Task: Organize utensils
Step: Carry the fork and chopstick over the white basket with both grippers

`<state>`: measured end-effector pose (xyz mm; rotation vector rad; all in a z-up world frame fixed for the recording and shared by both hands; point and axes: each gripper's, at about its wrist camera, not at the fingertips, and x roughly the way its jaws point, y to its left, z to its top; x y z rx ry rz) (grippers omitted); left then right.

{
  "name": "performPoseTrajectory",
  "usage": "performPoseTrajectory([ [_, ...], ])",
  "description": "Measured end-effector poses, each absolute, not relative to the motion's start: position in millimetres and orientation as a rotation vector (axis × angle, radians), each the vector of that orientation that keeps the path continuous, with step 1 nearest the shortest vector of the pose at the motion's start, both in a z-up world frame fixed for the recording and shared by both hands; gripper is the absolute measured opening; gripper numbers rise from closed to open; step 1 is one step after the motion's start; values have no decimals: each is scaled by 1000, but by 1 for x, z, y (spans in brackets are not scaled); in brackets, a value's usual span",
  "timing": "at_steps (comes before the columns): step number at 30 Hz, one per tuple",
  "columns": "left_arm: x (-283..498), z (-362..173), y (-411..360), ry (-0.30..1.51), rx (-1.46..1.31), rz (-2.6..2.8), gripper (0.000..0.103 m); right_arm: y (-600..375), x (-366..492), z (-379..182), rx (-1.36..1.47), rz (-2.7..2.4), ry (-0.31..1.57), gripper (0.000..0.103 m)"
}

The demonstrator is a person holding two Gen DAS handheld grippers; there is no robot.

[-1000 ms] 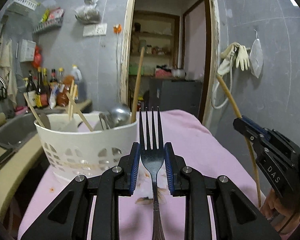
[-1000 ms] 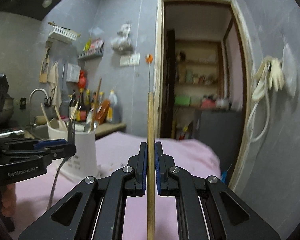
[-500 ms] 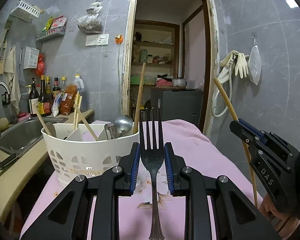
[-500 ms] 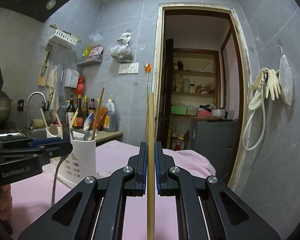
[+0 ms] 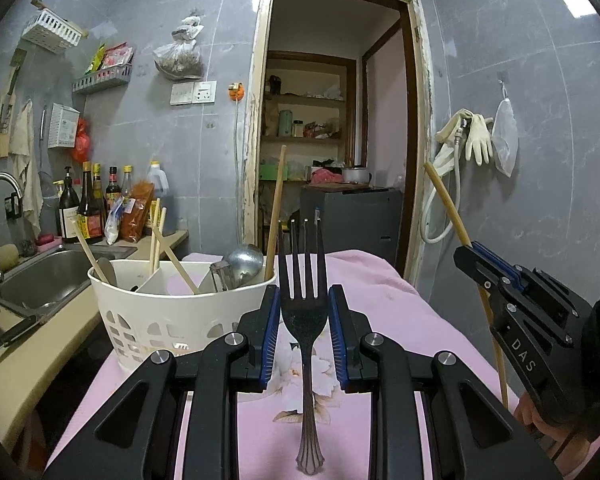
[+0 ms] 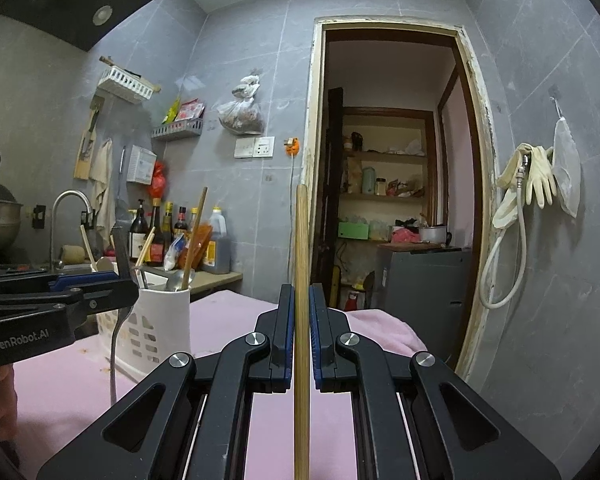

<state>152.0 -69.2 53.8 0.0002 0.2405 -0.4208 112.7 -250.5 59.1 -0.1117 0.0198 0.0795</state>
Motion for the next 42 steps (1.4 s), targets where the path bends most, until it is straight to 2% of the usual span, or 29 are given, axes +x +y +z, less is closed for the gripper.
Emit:
performPoseTrajectory([
  [18, 149, 59, -69, 221, -10, -420, 19, -249, 111, 61, -102, 81, 12, 5],
  [34, 139, 81, -57, 190, -31, -412, 19, -232, 109, 84, -81, 81, -102, 5],
  [42, 135, 105, -38, 167, -49, -387, 19, -210, 112, 103, -81, 106, -221, 6],
])
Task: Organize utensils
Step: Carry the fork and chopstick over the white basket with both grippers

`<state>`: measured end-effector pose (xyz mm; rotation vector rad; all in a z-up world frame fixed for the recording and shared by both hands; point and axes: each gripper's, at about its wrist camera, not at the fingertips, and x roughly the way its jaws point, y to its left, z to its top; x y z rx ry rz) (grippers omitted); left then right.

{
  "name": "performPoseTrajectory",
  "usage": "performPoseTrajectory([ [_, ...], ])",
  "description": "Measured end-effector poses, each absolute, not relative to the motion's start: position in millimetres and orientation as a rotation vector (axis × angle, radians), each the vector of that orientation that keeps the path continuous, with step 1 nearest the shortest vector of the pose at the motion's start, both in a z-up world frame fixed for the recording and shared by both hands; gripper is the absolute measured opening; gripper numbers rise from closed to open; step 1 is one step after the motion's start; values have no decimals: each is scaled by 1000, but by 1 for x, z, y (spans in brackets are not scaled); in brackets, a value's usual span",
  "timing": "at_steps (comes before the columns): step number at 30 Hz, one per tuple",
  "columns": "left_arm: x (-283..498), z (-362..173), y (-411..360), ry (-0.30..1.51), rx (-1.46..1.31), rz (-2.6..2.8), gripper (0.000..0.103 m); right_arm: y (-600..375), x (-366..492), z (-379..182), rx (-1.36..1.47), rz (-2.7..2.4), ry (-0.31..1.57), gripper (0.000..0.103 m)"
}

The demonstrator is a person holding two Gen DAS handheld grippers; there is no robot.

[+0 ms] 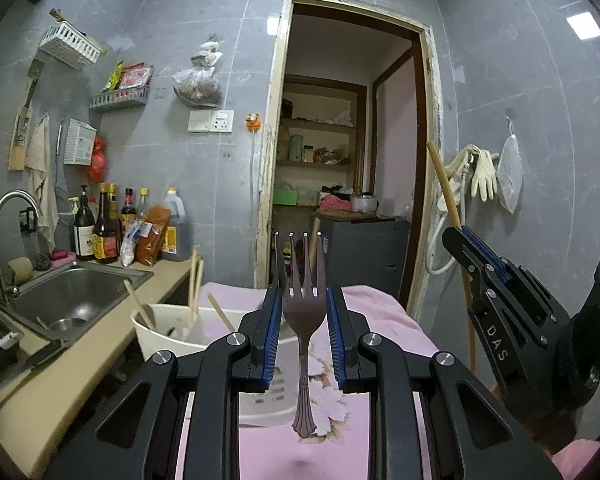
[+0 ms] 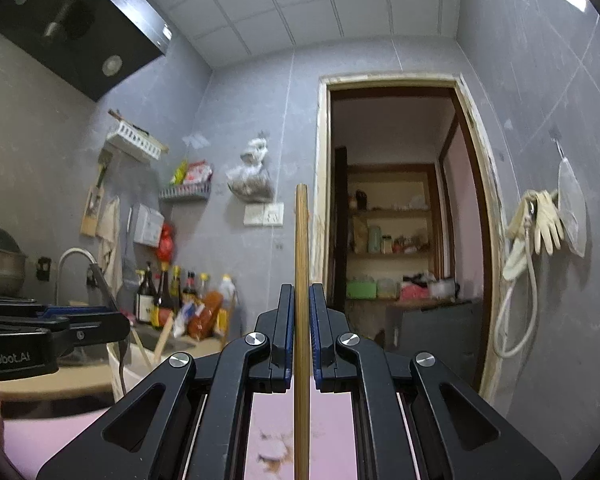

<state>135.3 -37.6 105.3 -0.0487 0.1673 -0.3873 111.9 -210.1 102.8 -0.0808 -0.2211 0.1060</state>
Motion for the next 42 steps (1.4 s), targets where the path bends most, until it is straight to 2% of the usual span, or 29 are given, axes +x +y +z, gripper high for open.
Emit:
performPoseTrajectory([
  [18, 167, 167, 28, 81, -110, -211, 19, -160, 164, 149, 79, 245, -407, 6],
  [25, 197, 179, 50, 67, -147, -167, 19, -152, 189, 159, 163, 295, -399, 6],
  [42, 245, 147, 58, 169, -196, -167, 19, -153, 223, 146, 188, 317, -330, 6],
])
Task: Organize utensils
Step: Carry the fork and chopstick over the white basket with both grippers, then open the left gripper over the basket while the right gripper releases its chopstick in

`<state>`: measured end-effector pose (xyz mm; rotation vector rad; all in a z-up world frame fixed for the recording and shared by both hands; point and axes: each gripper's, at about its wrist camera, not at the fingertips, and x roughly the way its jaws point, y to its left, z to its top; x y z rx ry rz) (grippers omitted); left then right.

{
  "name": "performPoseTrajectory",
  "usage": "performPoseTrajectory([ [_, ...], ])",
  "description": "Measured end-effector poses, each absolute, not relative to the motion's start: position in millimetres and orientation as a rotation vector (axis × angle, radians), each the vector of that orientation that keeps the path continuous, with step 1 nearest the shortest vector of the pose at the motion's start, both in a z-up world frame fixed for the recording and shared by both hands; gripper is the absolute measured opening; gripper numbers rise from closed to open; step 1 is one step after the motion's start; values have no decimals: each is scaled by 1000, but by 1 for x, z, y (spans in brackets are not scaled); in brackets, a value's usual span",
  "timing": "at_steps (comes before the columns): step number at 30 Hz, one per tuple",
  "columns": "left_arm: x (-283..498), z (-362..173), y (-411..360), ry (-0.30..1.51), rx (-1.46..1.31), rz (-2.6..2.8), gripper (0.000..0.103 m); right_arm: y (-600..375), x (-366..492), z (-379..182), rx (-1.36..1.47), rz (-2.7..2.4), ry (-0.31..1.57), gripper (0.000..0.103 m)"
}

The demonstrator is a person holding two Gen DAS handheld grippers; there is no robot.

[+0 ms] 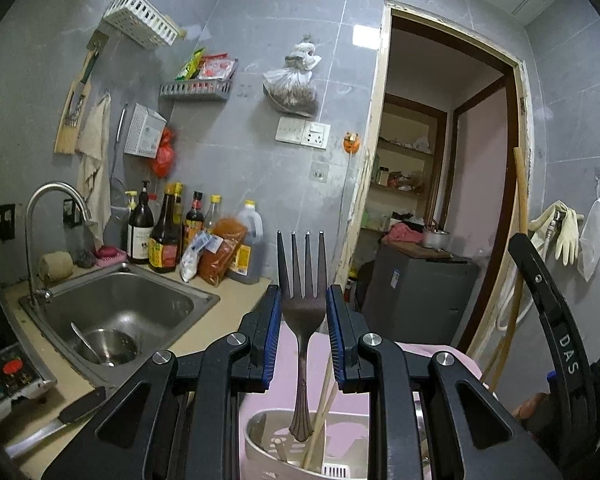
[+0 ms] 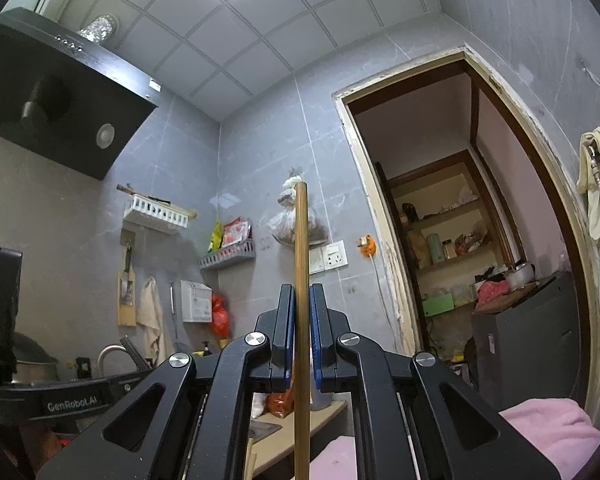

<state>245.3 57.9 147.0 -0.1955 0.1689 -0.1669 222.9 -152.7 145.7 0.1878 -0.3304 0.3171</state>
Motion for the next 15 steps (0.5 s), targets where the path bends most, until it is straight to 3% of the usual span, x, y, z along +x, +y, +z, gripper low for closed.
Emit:
performPoseTrajectory([
  [15, 253, 137, 54, 193, -178, -178, 19, -149, 236, 125, 139, 297, -237, 6],
])
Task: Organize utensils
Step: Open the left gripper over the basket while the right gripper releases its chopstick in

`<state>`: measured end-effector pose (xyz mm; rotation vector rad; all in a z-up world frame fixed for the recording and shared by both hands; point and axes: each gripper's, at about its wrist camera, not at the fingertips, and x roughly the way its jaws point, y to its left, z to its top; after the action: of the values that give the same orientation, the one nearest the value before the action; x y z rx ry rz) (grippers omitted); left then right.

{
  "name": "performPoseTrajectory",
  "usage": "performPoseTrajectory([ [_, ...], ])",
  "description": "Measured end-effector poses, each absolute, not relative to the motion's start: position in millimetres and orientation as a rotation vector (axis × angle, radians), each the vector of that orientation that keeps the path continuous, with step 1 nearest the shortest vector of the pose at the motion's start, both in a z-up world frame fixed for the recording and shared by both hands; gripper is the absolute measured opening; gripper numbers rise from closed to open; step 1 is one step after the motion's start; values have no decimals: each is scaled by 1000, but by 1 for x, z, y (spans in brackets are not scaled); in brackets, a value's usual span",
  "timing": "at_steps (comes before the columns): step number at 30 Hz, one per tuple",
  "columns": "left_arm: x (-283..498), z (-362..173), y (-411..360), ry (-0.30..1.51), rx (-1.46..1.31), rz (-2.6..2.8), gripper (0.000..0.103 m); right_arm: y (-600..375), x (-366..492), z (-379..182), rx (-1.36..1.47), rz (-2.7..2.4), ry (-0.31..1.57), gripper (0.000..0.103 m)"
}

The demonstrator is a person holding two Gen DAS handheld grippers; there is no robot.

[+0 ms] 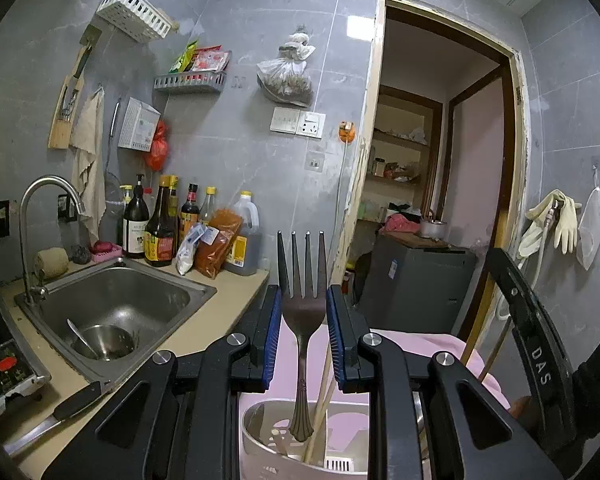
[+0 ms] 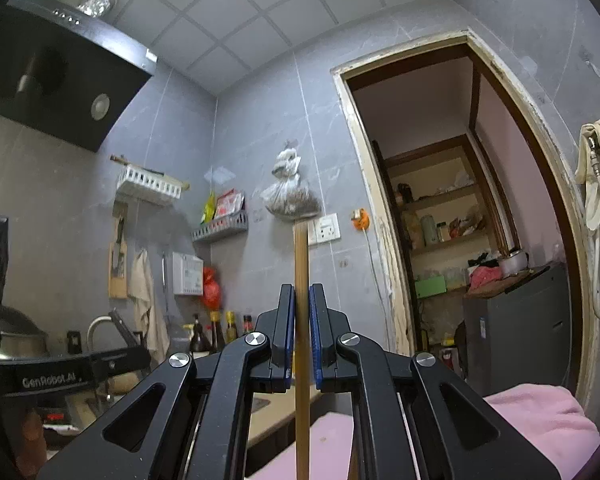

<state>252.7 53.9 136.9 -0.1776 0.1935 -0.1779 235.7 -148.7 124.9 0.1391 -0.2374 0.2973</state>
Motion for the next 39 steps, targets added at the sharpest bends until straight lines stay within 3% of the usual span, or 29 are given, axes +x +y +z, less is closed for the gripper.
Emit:
performPoseTrajectory([
  [11, 264, 120, 53, 273, -185, -224, 19, -146, 231, 116, 84, 315, -161, 8],
  [15, 260, 119, 53, 270, -184, -242, 20, -149, 229, 115, 80, 321, -150, 22],
  [19, 256, 122, 51, 257, -187, -253, 33, -153, 226, 118, 83, 318, -154, 23],
  [23, 251, 127, 47, 247, -182, -265, 34, -161, 218, 121, 95, 302, -166, 26],
  [27, 244, 131, 40, 224, -177, -275, 43, -171, 210, 123, 103, 270, -174, 42],
  [29, 239, 133, 35, 212, -170, -278, 46, -177, 206, 123, 108, 256, -181, 45],
  [39, 214, 136, 14, 149, -156, -299, 85, -212, 182, 124, 110, 173, -174, 69],
])
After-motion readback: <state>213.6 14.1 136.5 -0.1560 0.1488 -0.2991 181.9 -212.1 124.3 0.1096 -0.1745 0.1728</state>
